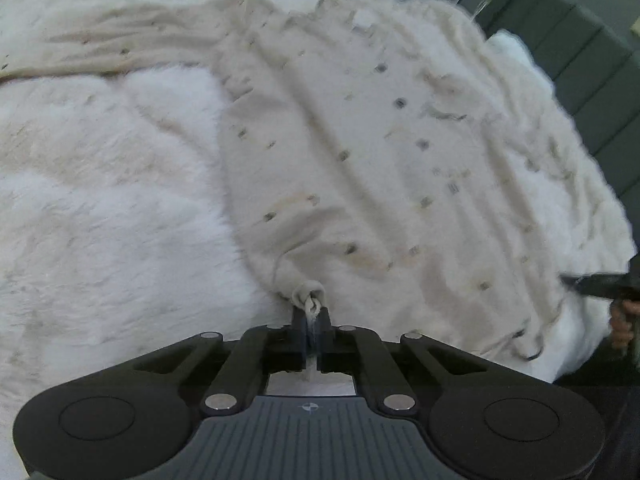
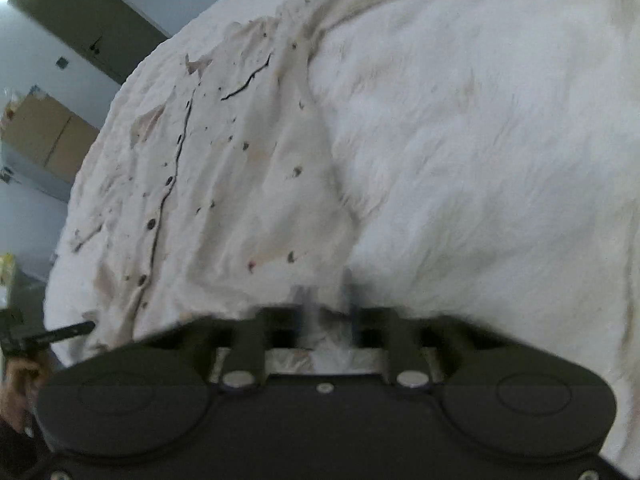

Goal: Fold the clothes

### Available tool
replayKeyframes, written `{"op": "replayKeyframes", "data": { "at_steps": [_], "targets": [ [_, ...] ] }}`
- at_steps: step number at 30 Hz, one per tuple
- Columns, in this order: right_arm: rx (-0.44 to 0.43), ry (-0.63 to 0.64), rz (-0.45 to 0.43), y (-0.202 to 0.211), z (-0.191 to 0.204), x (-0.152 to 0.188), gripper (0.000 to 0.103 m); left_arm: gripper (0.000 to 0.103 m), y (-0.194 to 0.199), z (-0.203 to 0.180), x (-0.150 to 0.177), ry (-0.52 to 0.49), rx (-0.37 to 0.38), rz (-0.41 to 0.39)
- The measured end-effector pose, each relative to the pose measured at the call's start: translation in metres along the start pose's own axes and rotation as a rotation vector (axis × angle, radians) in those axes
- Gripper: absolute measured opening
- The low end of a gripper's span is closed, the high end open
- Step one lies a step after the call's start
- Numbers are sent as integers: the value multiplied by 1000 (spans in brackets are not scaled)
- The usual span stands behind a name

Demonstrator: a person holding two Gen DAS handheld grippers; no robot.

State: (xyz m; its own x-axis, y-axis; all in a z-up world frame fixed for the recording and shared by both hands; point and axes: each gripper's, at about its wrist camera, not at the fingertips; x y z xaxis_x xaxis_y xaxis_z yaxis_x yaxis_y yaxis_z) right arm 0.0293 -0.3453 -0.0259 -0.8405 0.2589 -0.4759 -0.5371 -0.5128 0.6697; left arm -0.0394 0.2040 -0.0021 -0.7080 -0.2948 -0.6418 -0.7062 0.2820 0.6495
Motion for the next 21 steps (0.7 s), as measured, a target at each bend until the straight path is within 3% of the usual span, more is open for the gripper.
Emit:
{"op": "replayKeyframes", "data": {
  "at_steps": [3,7,9,12,15,17,19,20,21],
  "targets": [
    [-33,-7,-33,28,6,3,2,2,41,-5,-1,-1,22,-96],
    [-129,-79,-131,91,10,6,1,2,110,-2,3,71,75,-216],
    [-141,-73,-162,116,14,10,1,2,132,5,9,120,77,-231],
    [-124,-103,-177,126,9,17,1,2,139,12,21,141,40,-218],
    [-71,-125,-187,128,-2,25,1,5,128,25,35,152,-53,-133],
    [11,-79,-174,123,-5,30,4,6,113,29,41,150,-117,-41],
    [164,32,-157,118,-3,36,14,28,112,21,42,84,-187,-31],
    [197,68,-175,120,1,38,14,45,114,12,42,26,-238,-42],
    [198,110,-200,125,9,40,15,47,119,-4,44,-63,-265,-77]
  ]
}}
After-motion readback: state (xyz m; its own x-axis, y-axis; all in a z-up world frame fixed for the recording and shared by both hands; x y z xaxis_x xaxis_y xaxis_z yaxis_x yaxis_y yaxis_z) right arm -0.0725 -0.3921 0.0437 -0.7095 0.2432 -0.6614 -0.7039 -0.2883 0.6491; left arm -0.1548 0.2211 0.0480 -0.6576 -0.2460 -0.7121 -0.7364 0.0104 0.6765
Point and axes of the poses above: each gripper's, at about its wrist camera, not at the fingertips, and y roughly against the way its jaws point, z to its left, x to its underside, and after that the axes turned 11 degrees about -z, right-handed
